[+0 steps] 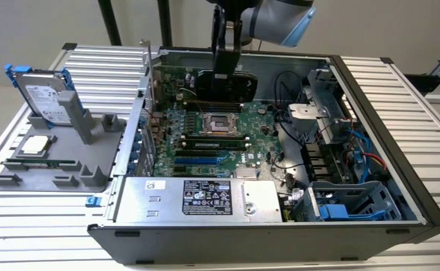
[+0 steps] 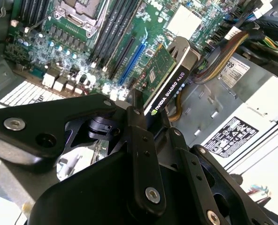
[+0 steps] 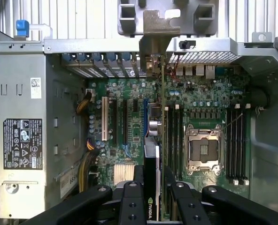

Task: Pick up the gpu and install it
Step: 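Insert the gpu into the slot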

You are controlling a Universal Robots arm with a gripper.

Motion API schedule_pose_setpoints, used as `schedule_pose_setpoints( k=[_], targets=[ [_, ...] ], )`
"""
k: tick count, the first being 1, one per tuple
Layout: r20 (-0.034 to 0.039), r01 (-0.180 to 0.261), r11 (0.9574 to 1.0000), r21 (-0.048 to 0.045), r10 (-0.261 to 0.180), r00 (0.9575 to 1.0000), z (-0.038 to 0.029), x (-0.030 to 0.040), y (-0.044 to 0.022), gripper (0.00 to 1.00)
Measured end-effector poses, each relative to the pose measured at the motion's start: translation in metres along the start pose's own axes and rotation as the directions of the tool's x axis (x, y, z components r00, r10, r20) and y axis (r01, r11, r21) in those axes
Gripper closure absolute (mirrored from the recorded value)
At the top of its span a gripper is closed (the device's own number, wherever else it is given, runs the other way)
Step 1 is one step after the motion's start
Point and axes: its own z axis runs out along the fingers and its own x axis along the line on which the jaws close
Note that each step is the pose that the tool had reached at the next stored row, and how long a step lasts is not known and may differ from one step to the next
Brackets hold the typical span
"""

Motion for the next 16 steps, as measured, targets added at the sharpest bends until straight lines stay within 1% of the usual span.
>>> schedule_pose_setpoints(
  k=[16],
  targets=[
    [-0.0046,0.000,1.0000,0.0001,0.000,1.0000,0.0042,-0.0001,-0.0002,1.00]
  ],
)
